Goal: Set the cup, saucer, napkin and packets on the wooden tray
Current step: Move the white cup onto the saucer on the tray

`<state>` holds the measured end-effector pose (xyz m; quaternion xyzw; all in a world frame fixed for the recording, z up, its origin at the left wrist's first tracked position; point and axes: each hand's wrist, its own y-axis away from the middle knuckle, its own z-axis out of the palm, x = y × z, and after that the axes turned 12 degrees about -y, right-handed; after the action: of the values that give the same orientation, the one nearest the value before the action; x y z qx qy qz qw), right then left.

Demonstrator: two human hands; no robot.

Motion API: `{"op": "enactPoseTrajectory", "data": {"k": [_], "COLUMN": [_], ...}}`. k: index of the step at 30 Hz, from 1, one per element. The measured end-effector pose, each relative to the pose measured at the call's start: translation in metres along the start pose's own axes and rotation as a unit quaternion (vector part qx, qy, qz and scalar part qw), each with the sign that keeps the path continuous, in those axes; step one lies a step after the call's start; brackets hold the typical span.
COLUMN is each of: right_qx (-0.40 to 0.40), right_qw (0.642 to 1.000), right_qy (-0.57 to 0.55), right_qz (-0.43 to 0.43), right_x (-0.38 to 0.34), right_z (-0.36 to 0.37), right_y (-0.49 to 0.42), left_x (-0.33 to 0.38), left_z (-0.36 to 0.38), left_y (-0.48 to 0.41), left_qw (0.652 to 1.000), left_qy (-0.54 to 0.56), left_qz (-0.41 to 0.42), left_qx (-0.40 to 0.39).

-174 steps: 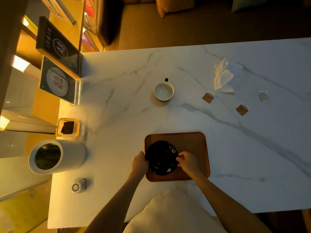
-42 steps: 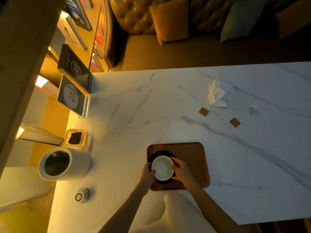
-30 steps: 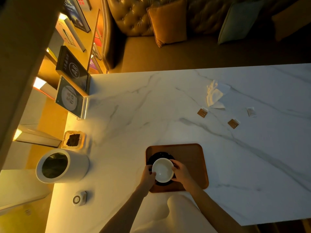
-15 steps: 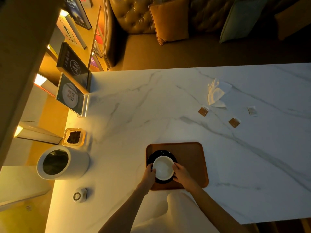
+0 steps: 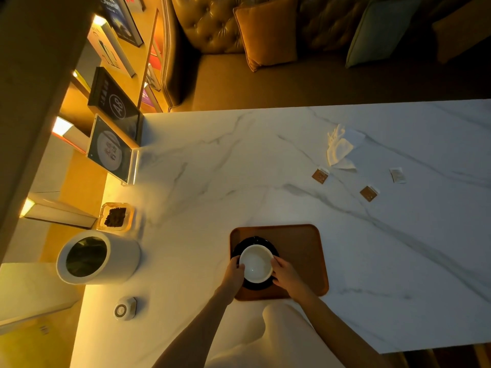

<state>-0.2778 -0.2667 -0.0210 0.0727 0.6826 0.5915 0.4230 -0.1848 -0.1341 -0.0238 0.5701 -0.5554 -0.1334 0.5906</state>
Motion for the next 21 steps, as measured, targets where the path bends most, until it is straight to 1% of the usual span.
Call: {"op": "enactPoseTrajectory", "data": {"k": [7,21], "right_qx": [-0.003,-0.007], "right_qw": [1.0,1.0], "right_qy": [0.0,0.02], "right_qz": [0.001,-0.002], "right_x": [-0.0013,-0.004], "right_z": [0.0002,-0.0029], "right_y": [0.0025,0.0094], "left_x": [0.0017,0.0074], "left_z": [-0.002,-0.0063], "left_y": [0.0022,0.0071], "left_qw": [1.0,0.999], "left_qy": [-0.004,-0.049], "left_qz": [-0.003,0.0], "left_qx": [-0.006,0.002]}}
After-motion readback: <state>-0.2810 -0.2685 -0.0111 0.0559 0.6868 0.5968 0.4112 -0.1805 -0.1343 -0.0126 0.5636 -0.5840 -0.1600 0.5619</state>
